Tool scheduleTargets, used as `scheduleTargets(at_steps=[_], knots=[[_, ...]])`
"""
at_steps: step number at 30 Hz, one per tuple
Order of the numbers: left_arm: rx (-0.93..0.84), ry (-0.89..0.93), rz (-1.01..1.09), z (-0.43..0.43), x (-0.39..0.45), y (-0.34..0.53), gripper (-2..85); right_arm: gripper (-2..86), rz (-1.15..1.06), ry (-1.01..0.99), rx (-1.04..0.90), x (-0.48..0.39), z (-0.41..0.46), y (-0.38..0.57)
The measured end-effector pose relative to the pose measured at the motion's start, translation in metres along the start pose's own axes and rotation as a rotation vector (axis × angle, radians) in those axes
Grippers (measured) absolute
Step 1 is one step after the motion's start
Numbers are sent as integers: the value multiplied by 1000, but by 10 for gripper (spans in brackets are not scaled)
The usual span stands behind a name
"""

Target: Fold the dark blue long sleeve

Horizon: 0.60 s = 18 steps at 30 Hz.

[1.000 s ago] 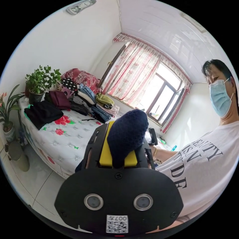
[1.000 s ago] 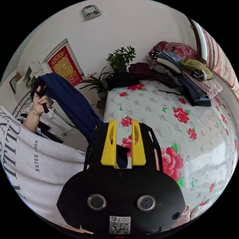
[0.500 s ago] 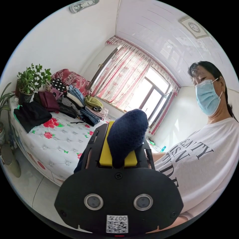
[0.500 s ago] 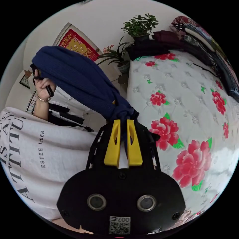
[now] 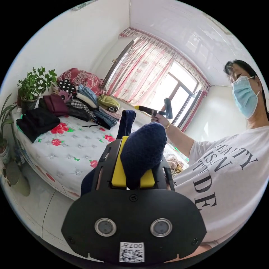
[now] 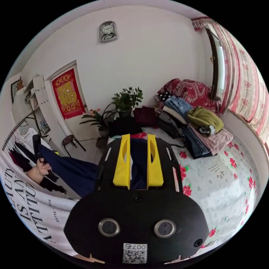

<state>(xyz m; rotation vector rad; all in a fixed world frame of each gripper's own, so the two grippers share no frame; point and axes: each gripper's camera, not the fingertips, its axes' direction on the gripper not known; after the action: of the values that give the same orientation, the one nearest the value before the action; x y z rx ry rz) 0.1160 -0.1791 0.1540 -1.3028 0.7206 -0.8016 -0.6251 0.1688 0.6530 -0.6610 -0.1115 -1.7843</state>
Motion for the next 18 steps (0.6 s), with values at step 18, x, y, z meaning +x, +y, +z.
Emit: scheduleTargets(at_steps=[18], knots=[[-688,50,327,209,106,-54,52,84,-220,-434,-21,-103,-16,221]])
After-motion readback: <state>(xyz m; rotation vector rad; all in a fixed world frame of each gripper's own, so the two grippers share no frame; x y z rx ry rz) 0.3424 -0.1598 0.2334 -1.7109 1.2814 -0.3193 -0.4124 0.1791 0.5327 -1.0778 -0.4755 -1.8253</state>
